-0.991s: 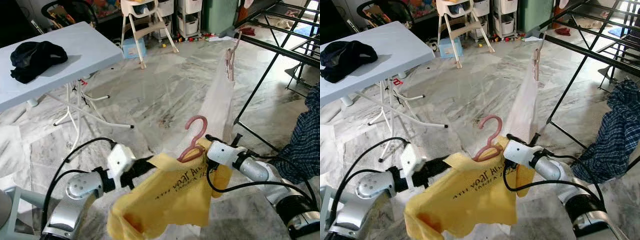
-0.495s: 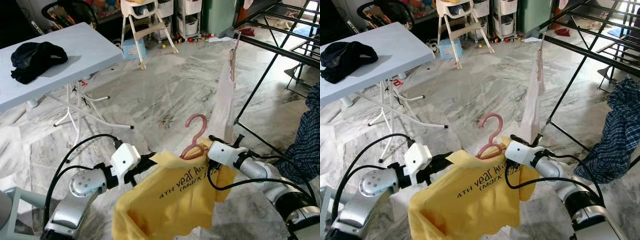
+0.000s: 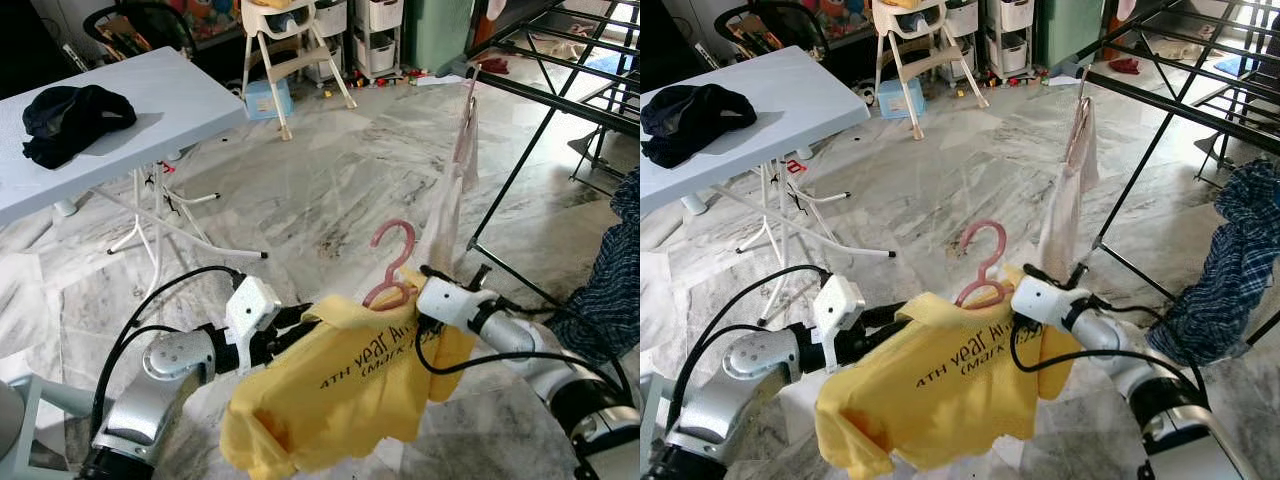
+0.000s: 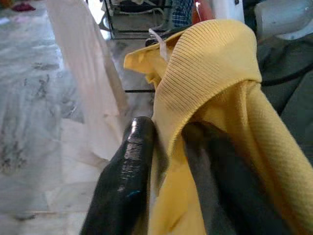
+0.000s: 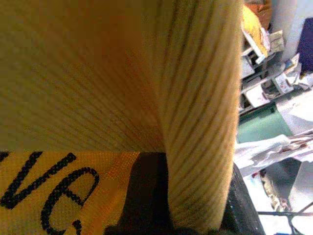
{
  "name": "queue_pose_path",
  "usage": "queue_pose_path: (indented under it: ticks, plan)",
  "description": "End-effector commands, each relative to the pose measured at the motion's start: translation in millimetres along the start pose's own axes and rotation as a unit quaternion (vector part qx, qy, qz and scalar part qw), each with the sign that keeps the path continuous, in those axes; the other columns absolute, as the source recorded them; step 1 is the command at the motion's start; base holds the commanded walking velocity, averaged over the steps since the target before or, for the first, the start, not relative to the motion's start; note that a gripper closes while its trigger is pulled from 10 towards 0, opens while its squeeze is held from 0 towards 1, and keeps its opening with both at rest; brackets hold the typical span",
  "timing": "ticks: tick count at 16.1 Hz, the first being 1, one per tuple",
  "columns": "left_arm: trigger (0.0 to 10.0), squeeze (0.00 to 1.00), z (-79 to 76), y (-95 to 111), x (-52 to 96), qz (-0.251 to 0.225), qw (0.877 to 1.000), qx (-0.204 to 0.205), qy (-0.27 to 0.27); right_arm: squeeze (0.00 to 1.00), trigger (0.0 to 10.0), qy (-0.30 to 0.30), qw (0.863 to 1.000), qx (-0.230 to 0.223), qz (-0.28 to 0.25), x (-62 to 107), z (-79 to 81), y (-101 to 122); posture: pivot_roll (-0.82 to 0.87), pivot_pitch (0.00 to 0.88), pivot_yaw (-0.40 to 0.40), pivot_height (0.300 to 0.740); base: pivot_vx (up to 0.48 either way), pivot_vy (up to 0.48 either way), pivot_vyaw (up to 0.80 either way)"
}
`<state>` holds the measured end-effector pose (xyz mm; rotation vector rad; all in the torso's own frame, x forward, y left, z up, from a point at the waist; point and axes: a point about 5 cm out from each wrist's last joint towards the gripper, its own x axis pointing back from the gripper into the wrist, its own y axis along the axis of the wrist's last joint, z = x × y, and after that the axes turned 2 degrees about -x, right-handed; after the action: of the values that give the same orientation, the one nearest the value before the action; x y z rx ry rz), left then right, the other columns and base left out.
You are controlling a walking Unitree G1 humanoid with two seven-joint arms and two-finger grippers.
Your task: Hang hanger
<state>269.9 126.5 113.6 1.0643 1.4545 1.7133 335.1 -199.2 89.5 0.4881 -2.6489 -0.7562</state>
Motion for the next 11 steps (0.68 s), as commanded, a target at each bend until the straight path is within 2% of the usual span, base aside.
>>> queue_pose_path:
  ticks: [1, 2, 3, 4, 6, 9, 10, 11]
  plan:
    - [10.0, 1.0, 17.6, 2, 22.5, 0.018, 0.999, -0.03, 0.031, 0.0, 0.0, -0.056, 0.997, -0.011, 0.057, 11.1, -22.9, -21, -0.1, 0.055, 0.139, 0.74, 0.0, 0.0, 0.0]
    - [10.0, 1.0, 29.2, 5, 22.6, 0.021, 0.994, -0.071, 0.082, 0.0, 0.0, -0.056, 0.997, -0.01, 0.056, 10.9, -22.5, -21, -0.1, 0.055, 0.139, 0.74, 0.0, 0.0, 0.0]
    - [10.0, 1.0, 42.5, 2, 25.6, 0.07, 0.98, -0.135, 0.127, 0.0, 0.0, -0.057, 0.997, -0.007, 0.056, 11.6, -21.8, -21, -0.09, 0.059, 0.141, 0.74, 0.0, 0.0, 0.0]
    - [10.0, 1.0, 43.7, 1, 27.0, 0.09, 0.974, -0.161, 0.127, 0.0, 0.0, -0.058, 0.997, -0.005, 0.055, 11.6, -21.6, -21, -0.09, 0.059, 0.141, 0.74, 0.0, 0.0, 0.0]
    - [10.0, 1.0, 40.8, -4, 28.8, 0.117, 0.973, -0.166, 0.109, 0.0, 0.0, -0.056, 0.997, 0.013, 0.048, 11.4, -21.0, -19, -0.1, 0.066, 0.143, 0.74, 0.0, 0.0, 0.0]
    - [10.0, 1.0, 41.7, -5, 30.6, 0.109, 0.975, -0.169, 0.092, 0.0, 0.0, -0.06, 0.996, 0.042, 0.053, 14.9, -21.8, -23, -0.1, 0.071, 0.146, 0.74, 0.0, 0.0, 0.0]
    - [10.0, 1.0, 42.8, -7, 33.1, 0.12, 0.971, -0.185, 0.088, 0.0, 0.0, -0.055, 0.995, 0.057, 0.059, 18.0, -22.0, -26, -0.1, 0.072, 0.147, 0.74, 0.0, 0.0, 0.0]
    - [10.0, 1.0, 45.1, -7, 34.5, 0.118, 0.972, -0.177, 0.095, 0.0, 0.0, -0.06, 0.995, 0.049, 0.061, 19.1, -22.2, -27, -0.1, 0.072, 0.148, 0.74, 0.0, 0.0, 0.0]
